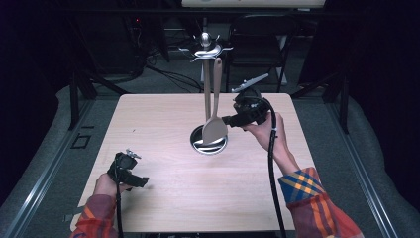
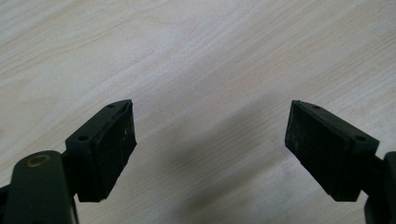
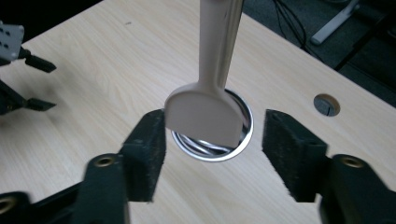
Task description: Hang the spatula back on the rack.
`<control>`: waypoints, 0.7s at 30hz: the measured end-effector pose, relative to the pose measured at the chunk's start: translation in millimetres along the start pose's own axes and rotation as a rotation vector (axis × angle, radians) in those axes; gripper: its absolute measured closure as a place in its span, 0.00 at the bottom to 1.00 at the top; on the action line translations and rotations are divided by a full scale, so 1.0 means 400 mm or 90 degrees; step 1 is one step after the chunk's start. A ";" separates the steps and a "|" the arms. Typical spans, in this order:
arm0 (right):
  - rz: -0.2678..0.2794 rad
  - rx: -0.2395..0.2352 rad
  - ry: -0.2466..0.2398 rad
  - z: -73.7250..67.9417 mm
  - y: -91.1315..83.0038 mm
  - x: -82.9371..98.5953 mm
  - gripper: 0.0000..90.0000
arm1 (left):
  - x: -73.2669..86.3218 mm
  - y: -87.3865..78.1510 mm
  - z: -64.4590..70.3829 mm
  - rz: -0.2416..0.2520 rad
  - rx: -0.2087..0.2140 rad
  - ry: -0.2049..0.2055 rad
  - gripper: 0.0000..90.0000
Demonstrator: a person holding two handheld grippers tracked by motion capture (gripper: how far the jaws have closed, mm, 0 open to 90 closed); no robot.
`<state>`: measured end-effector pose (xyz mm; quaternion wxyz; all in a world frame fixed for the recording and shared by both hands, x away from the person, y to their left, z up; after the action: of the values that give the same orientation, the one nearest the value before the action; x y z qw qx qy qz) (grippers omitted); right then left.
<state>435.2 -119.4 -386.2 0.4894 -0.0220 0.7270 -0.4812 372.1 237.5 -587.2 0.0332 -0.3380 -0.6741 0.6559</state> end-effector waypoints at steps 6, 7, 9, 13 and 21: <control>-0.023 0.003 0.003 -0.005 0.000 0.060 0.26 | 0.000 0.000 0.000 0.000 -0.001 0.000 0.18; -0.024 0.000 0.007 -0.007 0.002 0.076 0.24 | 0.000 0.000 0.000 0.000 -0.001 0.000 0.18; -0.036 0.000 0.006 -0.009 0.007 0.103 0.20 | 0.000 0.000 0.001 0.001 -0.001 0.001 0.18; -0.070 -0.041 0.005 -0.021 0.016 0.160 0.17 | 0.000 0.000 0.001 0.000 -0.001 0.000 0.18; -0.065 -0.015 0.032 -0.019 0.040 0.274 0.15 | 0.000 0.001 0.001 -0.001 -0.002 0.002 0.18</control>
<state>379.7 -161.0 -473.0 0.4454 -0.0529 0.7426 -0.4973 372.0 237.3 -587.5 0.0342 -0.3382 -0.6754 0.6545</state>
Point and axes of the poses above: each handheld gripper's, and its own axes: y roughly forward along the jaws, x roughly out of its underside, z roughly to its right, the point moved 5 cm from there along y, roughly forward along the jaws, and after that the axes turned 6 degrees about -x, right-handed, at the moved point
